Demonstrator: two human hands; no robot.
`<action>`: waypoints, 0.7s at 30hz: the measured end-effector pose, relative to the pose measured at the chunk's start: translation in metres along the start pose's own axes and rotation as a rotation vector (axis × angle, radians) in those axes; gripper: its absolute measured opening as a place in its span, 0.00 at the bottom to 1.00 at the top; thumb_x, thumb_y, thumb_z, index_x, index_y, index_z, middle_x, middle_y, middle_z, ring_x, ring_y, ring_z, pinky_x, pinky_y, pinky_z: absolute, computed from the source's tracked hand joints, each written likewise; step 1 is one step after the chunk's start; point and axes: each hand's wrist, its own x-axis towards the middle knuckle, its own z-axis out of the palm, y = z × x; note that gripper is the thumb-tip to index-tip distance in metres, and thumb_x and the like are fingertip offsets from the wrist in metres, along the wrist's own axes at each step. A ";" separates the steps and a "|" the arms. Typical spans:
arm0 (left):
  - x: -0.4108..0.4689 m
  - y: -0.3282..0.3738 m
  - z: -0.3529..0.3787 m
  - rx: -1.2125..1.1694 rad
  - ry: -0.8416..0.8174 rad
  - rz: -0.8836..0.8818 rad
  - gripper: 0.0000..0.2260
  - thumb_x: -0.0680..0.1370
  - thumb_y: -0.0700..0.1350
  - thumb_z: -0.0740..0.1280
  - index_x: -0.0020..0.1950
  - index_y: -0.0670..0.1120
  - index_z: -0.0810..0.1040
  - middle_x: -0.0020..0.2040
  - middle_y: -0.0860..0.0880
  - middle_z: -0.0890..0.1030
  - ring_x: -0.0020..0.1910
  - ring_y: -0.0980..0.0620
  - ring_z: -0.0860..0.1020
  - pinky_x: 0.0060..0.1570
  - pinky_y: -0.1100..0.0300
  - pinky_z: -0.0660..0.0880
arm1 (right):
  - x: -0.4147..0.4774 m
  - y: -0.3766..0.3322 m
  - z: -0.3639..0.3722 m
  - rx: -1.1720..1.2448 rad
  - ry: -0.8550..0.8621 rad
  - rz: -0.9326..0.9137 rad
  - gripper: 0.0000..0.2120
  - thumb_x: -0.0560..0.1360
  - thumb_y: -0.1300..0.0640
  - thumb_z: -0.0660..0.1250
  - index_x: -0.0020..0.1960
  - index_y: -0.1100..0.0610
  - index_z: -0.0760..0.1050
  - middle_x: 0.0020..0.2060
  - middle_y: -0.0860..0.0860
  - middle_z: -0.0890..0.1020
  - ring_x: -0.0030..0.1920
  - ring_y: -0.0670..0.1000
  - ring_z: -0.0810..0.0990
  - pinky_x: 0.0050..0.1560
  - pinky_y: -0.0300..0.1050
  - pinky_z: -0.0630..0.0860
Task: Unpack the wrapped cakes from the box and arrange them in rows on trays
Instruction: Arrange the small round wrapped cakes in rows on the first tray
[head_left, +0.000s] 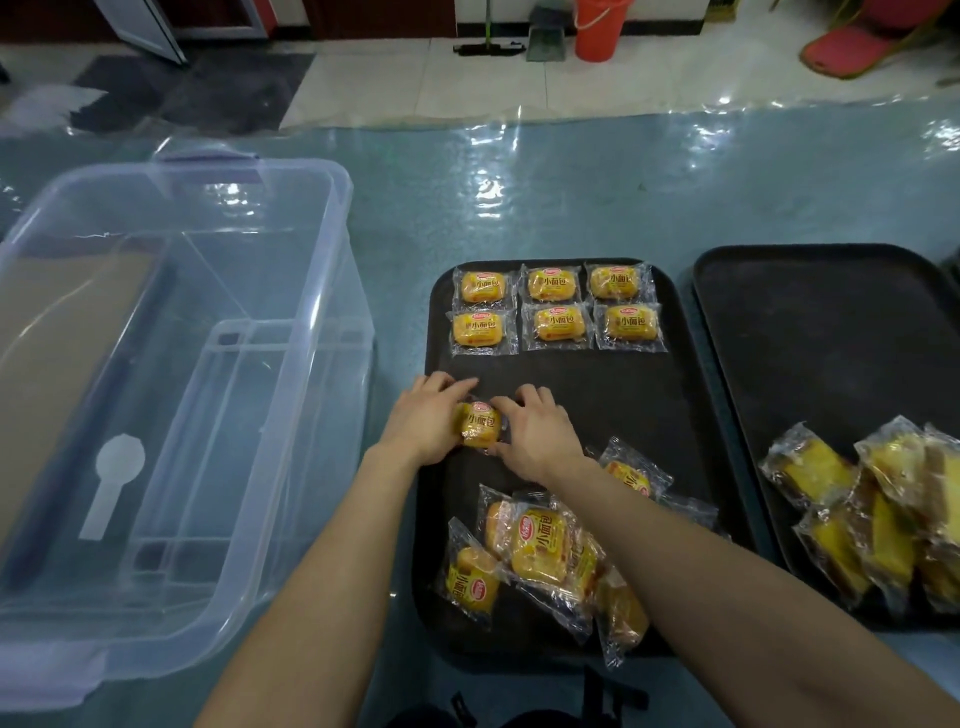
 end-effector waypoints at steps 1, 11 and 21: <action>0.002 -0.001 0.002 0.044 -0.023 -0.012 0.40 0.74 0.55 0.80 0.84 0.57 0.67 0.74 0.48 0.71 0.73 0.45 0.69 0.71 0.48 0.70 | 0.002 0.002 -0.002 0.002 -0.013 -0.009 0.36 0.76 0.39 0.75 0.79 0.45 0.67 0.70 0.53 0.71 0.72 0.58 0.68 0.69 0.60 0.73; -0.006 -0.007 0.017 0.096 0.160 -0.089 0.36 0.76 0.60 0.78 0.82 0.56 0.72 0.74 0.53 0.77 0.71 0.48 0.71 0.68 0.49 0.68 | 0.010 0.001 -0.005 0.029 0.017 0.044 0.34 0.75 0.43 0.77 0.76 0.48 0.70 0.68 0.52 0.73 0.70 0.58 0.70 0.69 0.60 0.74; 0.015 -0.009 0.016 0.071 0.277 -0.189 0.32 0.75 0.66 0.76 0.77 0.60 0.77 0.56 0.54 0.83 0.59 0.49 0.75 0.58 0.51 0.69 | 0.028 0.012 -0.012 0.087 0.108 0.096 0.35 0.77 0.46 0.78 0.77 0.51 0.67 0.65 0.54 0.77 0.66 0.58 0.76 0.63 0.56 0.78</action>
